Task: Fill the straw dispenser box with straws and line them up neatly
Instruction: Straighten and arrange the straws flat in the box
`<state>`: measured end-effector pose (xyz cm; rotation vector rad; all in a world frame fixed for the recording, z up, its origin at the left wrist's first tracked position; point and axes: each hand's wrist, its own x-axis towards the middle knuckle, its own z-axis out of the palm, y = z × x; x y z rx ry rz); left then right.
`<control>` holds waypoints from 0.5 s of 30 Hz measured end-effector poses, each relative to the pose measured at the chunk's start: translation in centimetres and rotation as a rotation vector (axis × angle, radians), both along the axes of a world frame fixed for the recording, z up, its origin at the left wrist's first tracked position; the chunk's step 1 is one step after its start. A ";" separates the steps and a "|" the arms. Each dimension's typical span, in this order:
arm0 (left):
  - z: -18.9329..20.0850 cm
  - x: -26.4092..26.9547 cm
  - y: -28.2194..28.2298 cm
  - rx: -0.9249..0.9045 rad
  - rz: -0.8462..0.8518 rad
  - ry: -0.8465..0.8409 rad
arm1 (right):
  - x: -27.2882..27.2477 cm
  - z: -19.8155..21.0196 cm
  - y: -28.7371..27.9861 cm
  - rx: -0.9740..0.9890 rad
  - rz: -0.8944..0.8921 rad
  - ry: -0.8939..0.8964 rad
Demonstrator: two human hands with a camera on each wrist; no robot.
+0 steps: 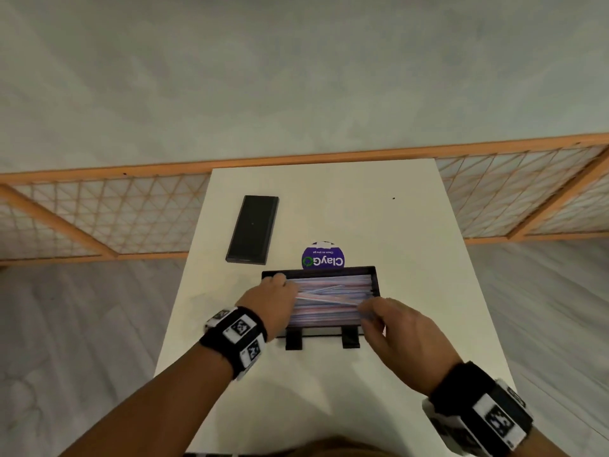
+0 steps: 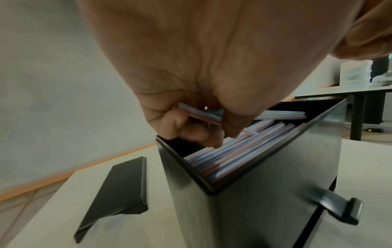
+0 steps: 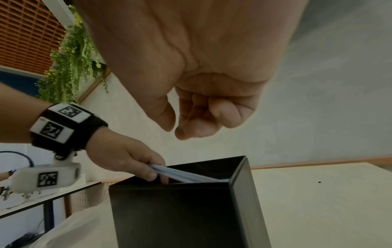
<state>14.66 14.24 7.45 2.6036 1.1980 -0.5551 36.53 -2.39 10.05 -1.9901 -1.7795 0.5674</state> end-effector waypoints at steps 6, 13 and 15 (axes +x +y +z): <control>-1.1 0.3 -1.0 -0.002 0.096 -0.299 | -0.3 -1.5 2.1 0.011 0.113 0.031; -1.7 -0.5 -2.7 -0.038 0.294 -0.497 | -0.6 -2.4 6.3 -0.172 0.228 0.001; -2.1 -0.5 -2.9 -0.092 0.303 -0.489 | -1.0 -2.8 7.3 -0.249 0.269 -0.024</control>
